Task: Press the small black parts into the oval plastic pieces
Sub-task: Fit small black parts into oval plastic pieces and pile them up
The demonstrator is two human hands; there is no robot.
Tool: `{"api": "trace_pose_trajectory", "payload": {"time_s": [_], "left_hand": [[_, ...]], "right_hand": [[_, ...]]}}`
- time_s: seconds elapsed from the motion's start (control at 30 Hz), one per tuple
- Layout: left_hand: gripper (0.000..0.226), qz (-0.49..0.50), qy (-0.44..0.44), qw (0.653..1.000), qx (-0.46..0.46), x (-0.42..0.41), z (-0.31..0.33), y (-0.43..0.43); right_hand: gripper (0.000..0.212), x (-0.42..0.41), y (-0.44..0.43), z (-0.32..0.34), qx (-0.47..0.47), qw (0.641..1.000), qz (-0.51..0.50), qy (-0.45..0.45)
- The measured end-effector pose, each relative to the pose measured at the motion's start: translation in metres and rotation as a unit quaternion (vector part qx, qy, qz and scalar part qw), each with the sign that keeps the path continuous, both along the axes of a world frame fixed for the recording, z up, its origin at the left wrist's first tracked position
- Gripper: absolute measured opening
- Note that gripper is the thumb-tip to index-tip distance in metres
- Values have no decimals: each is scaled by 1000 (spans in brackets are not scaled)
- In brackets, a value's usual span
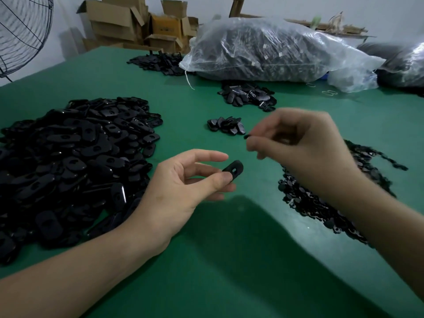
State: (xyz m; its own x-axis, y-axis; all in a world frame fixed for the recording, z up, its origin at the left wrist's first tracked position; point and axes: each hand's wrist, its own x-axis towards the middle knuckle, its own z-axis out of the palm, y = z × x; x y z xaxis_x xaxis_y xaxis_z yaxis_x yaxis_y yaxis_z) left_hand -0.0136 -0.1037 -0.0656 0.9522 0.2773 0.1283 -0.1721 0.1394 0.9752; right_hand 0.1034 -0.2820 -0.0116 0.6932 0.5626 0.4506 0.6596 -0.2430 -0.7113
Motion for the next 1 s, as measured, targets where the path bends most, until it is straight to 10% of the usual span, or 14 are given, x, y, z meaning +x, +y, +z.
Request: {"api": "trace_pose_trajectory", "payload": {"time_s": [0.3,0.8,1.0], "left_hand": [[18,-18,-20,999,32,1,-2,0],[16,-35,2,999,19,0,-1,1],[12,-26,4,999,28,1,-4,2]], "right_hand": [[8,-29,5,-46,115,993,27,13],[6,-35,-5,-44,12,974,-24,-227],[7,-36,-3,-45,39,990,-24,-130]]}}
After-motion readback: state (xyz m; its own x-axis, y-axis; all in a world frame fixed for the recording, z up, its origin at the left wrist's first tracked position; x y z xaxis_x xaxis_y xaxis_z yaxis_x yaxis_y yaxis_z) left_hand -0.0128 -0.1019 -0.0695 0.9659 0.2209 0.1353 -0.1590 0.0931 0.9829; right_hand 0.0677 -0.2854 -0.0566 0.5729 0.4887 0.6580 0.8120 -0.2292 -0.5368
